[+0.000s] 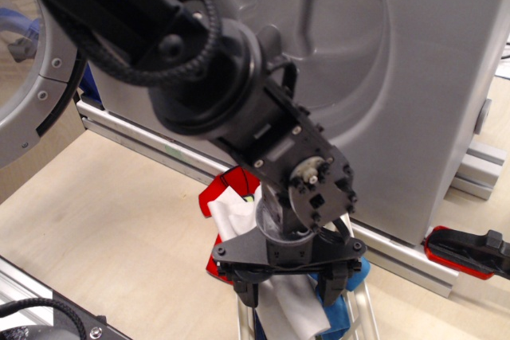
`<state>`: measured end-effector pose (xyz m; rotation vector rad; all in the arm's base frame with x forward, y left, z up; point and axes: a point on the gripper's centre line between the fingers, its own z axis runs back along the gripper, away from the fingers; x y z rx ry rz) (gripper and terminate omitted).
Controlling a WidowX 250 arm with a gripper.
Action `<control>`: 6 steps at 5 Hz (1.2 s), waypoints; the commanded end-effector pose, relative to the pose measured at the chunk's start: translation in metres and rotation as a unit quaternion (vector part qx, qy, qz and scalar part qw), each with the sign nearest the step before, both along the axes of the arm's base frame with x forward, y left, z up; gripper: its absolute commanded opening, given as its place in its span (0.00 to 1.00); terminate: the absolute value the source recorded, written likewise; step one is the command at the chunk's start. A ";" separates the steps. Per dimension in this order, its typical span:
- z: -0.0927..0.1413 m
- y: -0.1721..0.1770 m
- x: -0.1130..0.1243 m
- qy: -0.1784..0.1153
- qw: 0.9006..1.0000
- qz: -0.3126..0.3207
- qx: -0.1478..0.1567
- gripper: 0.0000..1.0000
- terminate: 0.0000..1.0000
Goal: Put clothes in laundry machine
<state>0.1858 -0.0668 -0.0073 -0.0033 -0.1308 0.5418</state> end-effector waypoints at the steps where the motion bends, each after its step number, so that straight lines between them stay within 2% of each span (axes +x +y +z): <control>1: -0.011 -0.005 0.008 -0.017 1.000 0.012 -0.005 1.00 0.00; 3: -0.033 0.004 0.010 -0.008 1.000 0.014 0.008 1.00 0.00; 4: -0.035 0.004 0.009 -0.004 1.000 0.008 0.012 0.00 0.00; 5: -0.035 0.005 0.008 -0.010 0.999 -0.008 0.033 0.00 0.00; 6: -0.020 0.008 0.006 -0.037 0.999 -0.007 0.034 0.00 0.00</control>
